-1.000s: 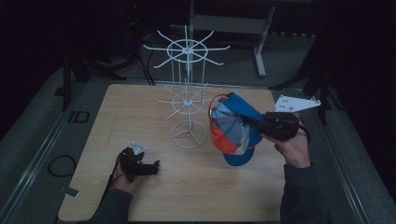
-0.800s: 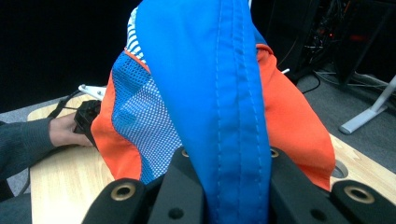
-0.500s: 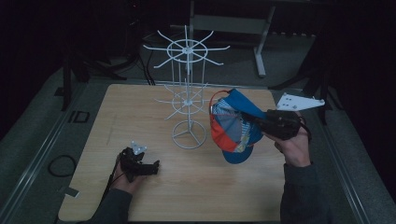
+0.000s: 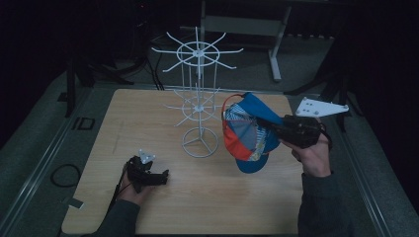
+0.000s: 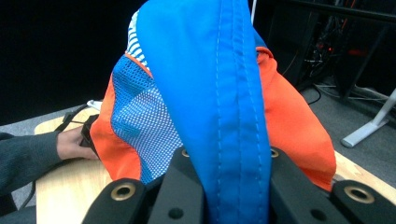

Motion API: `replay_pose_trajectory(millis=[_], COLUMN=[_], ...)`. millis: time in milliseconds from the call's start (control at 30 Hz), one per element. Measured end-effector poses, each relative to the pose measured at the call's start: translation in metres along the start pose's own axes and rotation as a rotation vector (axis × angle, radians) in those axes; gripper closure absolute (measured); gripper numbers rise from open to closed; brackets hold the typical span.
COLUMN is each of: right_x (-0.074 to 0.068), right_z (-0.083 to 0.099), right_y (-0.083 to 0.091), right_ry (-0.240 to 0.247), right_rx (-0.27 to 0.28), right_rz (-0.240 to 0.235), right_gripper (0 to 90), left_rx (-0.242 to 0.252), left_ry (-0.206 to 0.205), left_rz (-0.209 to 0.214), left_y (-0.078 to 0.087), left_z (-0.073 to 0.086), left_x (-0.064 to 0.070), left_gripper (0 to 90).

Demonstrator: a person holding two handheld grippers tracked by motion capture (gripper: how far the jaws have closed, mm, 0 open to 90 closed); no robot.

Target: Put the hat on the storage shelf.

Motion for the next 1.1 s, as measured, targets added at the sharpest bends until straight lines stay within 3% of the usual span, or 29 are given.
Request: replay_pose_trajectory(millis=[1100], right_x=[-0.0005], right_z=[-0.0089], right_y=[0.0093], right_ry=[0.001], right_rx=[0.058], right_rz=[0.030], right_gripper=[87.1], left_rx=[0.000], left_ry=[0.000], left_rz=[0.000], left_y=[0.0000], left_z=[0.0000], left_x=[0.0000], left_gripper=[0.1])
Point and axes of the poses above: each handheld gripper's, and its own axes: y roughly backward along the jaws, z roughly out of its underside, x roughly to its right, the point moved 3 cm from there along -y, roughly forward along the jaws, and after that the axes turned 13 degrees about y, right-handed, at the moved point
